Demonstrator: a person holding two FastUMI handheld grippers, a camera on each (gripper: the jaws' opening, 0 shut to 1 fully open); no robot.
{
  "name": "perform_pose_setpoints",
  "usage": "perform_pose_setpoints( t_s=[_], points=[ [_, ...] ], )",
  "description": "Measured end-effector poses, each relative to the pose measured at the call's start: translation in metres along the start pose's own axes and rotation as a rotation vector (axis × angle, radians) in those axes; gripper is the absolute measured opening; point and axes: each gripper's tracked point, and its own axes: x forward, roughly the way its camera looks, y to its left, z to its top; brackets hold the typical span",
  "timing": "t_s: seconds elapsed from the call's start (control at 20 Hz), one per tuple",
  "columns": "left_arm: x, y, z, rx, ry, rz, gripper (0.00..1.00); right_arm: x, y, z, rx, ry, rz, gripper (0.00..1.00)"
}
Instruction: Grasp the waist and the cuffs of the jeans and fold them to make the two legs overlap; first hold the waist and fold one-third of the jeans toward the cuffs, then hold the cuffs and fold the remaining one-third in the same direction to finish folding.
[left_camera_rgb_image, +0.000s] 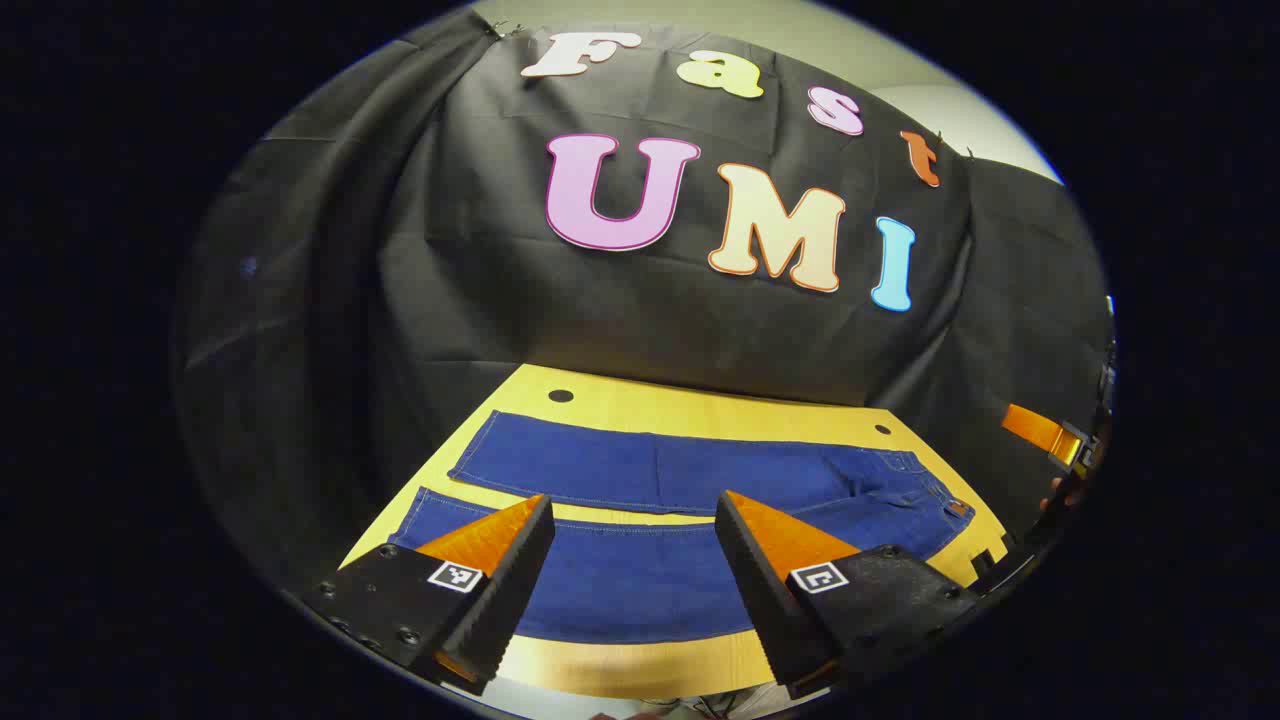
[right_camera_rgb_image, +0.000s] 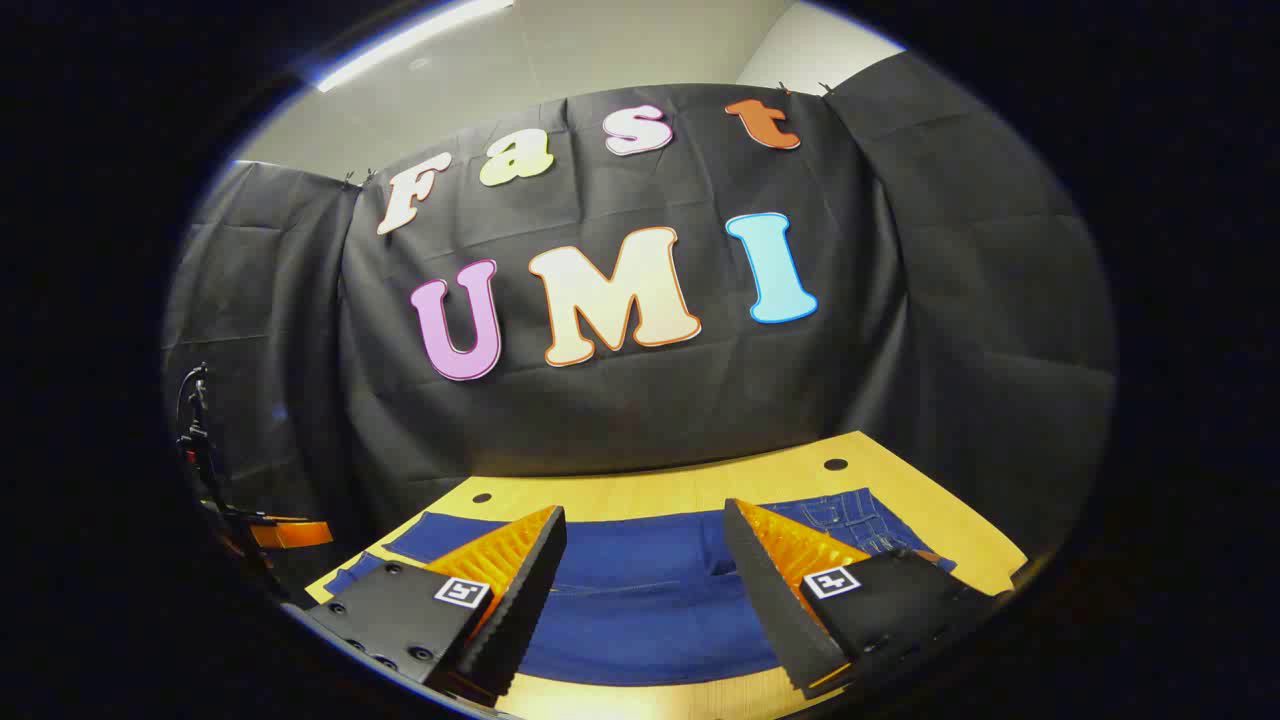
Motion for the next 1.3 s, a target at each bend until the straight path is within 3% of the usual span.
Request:
perform_pose_setpoints(
  t_s=[0.5,0.75,0.95,1.3],
  points=[
    [0.015,-0.003,-0.003,0.020,0.020,-0.041,0.95,-0.005,-0.006,0.001,-0.006,0.000,-0.033,0.98],
    [0.014,0.002,-0.023,0.095,0.081,-0.097,0.95,-0.008,-0.007,0.000,-0.026,0.015,-0.051,0.98],
    [0.016,0.004,-0.047,0.143,0.155,-0.214,0.95,-0.012,-0.001,-0.013,-0.022,0.056,-0.053,0.98],
    [0.014,0.030,-0.118,0.388,0.406,-0.441,0.96,-0.028,0.005,-0.046,-0.047,0.160,-0.057,0.98]
  ],
)
